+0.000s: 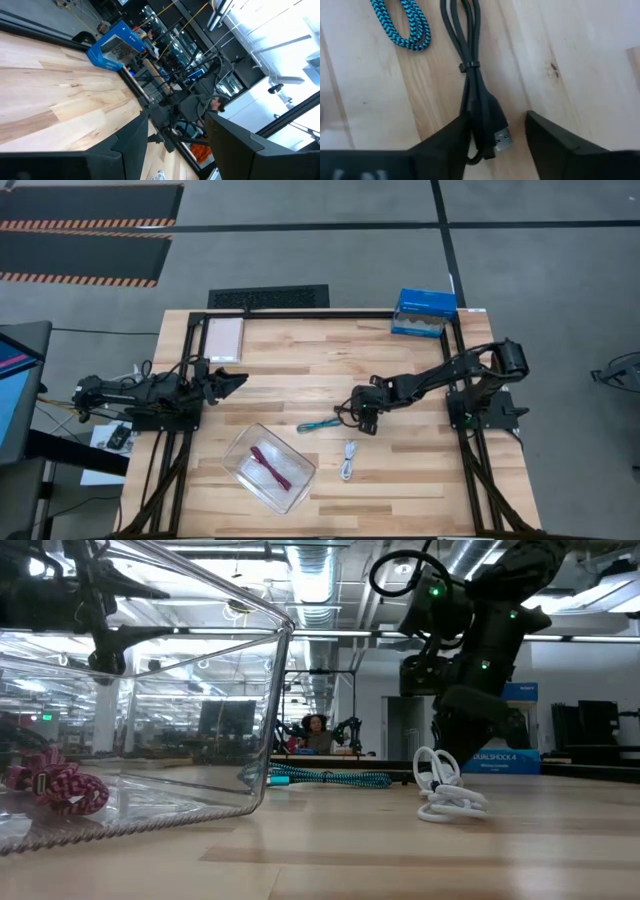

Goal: Pick and place USB-C Cables
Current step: Put the black charger cable into the transparent bin

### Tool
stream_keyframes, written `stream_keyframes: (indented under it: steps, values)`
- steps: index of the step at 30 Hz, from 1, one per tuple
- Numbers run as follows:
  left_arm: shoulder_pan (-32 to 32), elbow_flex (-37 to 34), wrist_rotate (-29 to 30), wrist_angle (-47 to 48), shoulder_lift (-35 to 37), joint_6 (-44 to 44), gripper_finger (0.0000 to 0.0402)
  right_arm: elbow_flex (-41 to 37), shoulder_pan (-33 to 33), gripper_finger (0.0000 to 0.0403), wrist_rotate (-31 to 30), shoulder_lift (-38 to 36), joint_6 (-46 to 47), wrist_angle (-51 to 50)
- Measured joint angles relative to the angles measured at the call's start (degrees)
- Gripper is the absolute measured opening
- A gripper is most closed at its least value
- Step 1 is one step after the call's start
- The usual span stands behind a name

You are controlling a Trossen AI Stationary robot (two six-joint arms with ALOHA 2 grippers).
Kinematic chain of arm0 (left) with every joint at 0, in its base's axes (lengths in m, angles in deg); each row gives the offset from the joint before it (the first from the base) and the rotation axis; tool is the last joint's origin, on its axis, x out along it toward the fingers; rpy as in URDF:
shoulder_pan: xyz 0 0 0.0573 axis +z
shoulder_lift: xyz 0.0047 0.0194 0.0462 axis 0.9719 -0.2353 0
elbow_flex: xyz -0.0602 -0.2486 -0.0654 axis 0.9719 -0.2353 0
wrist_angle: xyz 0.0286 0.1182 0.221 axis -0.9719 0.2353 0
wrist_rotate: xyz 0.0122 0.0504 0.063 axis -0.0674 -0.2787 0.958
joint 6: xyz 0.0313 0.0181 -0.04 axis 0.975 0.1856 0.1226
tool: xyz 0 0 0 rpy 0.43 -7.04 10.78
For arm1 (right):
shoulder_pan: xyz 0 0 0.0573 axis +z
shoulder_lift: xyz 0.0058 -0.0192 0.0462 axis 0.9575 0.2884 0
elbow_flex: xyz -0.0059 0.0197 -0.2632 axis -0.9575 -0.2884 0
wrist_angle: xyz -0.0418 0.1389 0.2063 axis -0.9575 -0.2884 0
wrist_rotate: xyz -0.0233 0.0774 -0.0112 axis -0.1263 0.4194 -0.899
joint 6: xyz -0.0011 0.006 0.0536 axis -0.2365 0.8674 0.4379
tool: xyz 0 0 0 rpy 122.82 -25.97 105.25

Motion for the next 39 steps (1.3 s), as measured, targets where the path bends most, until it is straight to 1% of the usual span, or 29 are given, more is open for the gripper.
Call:
stream_keyframes:
  steps: [8,11,17,23,27,36,39]
  values:
    - [0.0,0.0,0.0,0.1,0.0,-0.3,0.0185,0.0,0.0,0.0069,-0.5,0.0,2.0,-0.1]
    - [0.0,0.0,0.0,0.1,0.0,-0.3,0.0185,0.0,0.0,0.0032,-0.5,0.0,3.0,-0.1]
    - [0.0,0.0,0.0,0.1,0.0,-0.4,0.0185,-0.1,0.0,0.0029,-0.7,-0.2,6.7,-0.1]
    - [0.0,0.0,0.0,0.1,0.0,-0.4,0.0185,-0.1,0.0,0.0029,-0.7,-0.2,7.0,-0.1]
    - [0.0,0.0,0.0,0.1,0.0,-0.4,0.0185,0.4,0.0,0.0029,-0.6,-0.1,9.7,-0.2]
    - [0.0,0.0,-0.1,0.1,0.0,-1.3,0.0185,5.6,0.6,0.0029,-5.0,0.4,10.0,-1.5]
    - [0.0,0.0,-0.2,0.1,0.0,-1.3,0.0185,7.8,-0.1,0.0029,-5.1,0.2,10.0,-3.3]
